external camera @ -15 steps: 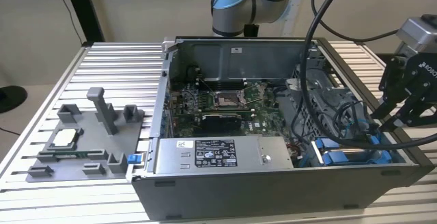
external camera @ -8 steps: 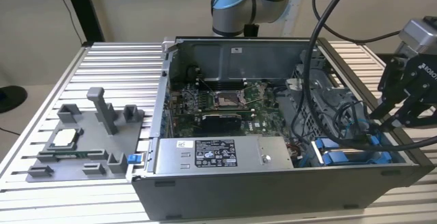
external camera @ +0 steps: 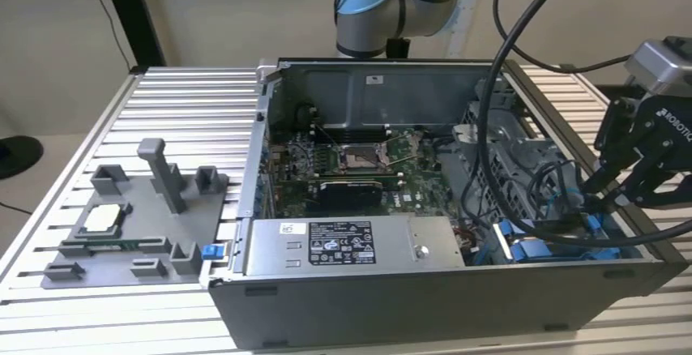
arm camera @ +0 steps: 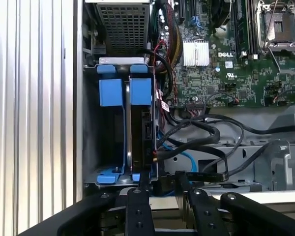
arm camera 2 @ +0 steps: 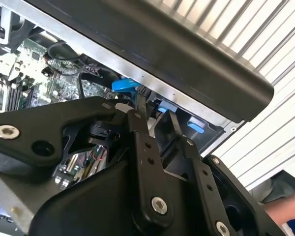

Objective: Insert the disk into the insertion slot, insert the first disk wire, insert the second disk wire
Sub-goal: 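Insert the second disk wire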

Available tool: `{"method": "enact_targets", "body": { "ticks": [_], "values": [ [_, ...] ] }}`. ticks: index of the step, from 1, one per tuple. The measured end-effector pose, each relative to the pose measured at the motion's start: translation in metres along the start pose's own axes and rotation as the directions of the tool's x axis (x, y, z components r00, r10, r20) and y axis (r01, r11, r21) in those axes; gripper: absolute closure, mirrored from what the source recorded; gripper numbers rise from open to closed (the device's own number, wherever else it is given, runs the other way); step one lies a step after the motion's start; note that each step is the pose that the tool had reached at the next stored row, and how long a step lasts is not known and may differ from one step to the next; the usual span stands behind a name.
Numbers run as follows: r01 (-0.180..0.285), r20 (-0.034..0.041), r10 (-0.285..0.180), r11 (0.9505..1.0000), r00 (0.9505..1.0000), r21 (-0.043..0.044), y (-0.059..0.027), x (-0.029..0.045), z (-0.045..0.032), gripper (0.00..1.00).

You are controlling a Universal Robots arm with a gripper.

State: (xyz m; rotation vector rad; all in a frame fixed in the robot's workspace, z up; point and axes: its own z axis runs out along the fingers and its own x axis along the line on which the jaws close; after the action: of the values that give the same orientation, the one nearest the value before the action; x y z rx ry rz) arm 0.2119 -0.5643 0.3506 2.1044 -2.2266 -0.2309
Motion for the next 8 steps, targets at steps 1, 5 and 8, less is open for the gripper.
{"method": "enact_targets", "body": {
  "ticks": [1, 5, 8],
  "values": [
    [0.0, -0.0002, 0.0, 1.0, 1.0, -0.0005, 0.0, 0.0, 0.0, 0.0],
    [0.0, 0.0001, 0.0, 1.0, 1.0, -0.0028, -0.0001, 0.0001, 0.0002, 0.0],
    [0.0, 0.0002, 0.0, 1.0, 1.0, -0.0032, -0.0004, 0.0004, 0.0, 0.0]
  ]
}}
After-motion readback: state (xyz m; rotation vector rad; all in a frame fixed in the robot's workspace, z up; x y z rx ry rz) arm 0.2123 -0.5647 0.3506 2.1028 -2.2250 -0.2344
